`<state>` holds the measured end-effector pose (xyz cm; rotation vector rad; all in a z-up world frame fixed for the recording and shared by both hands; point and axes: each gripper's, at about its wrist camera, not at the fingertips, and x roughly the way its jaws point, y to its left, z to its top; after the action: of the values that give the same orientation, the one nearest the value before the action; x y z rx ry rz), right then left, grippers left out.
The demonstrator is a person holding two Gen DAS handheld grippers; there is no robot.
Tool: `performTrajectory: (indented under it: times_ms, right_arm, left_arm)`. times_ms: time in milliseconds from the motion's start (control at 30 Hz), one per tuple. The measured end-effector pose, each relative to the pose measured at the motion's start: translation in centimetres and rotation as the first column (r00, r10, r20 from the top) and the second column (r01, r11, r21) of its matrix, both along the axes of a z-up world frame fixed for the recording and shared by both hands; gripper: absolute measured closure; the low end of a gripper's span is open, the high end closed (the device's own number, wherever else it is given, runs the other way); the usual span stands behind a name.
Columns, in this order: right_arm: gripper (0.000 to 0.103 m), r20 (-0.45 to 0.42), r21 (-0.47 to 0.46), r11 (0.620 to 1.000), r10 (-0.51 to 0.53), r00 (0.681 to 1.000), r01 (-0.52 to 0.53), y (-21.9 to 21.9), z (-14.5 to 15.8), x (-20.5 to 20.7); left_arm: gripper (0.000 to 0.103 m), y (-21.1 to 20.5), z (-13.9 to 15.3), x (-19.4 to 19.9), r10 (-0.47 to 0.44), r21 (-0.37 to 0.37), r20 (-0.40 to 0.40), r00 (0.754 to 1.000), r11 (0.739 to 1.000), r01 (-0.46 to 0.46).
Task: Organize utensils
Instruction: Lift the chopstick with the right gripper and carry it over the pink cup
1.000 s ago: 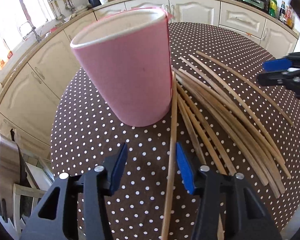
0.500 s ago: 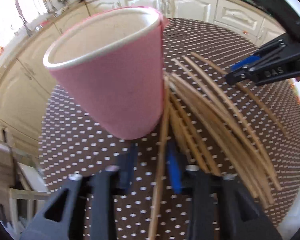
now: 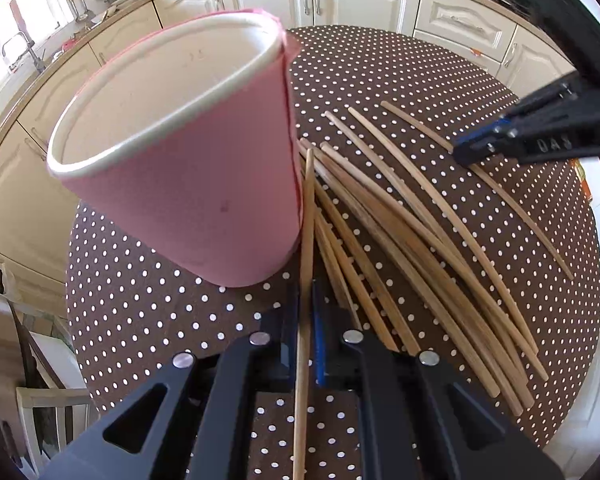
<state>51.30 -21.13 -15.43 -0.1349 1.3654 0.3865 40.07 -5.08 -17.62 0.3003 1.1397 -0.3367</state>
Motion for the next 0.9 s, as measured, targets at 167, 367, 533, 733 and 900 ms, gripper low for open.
performTrajectory:
  times_ms: [167,367,533,733,900]
  right_arm:
    - [0.097,0.034,0.062,0.998,-0.025,0.999,0.022,-1.0,-0.6,-2.8]
    - [0.097,0.112,0.144,0.989,-0.058,0.992,0.042,-2.8,2.2,-6.7]
    - [0.097,0.208,0.22,0.975,-0.08,0.975,0.033,-3.3,5.7,-8.8]
    - [0.097,0.344,0.3,0.954,-0.094,0.934,-0.015,-2.8,11.0,-11.1]
    - [0.097,0.451,0.347,0.936,-0.105,0.886,-0.066,-1.5,15.1,-12.0]
  left_arm:
    - [0.097,-0.1,0.1,0.6,0.0,0.0,0.014,1.0,1.0,0.0]
    - [0.097,0.5,2.1,-0.9,0.028,-0.091,0.089,0.996,0.996,-0.02]
    - [0.097,0.3,5.7,-3.1,0.024,-0.18,0.211,0.977,0.983,0.015]
    - [0.097,0.2,10.7,-5.9,0.049,-0.29,0.421,0.906,0.953,0.083]
    - [0.097,0.7,14.1,-6.4,0.194,-0.391,0.575,0.795,0.919,0.059]
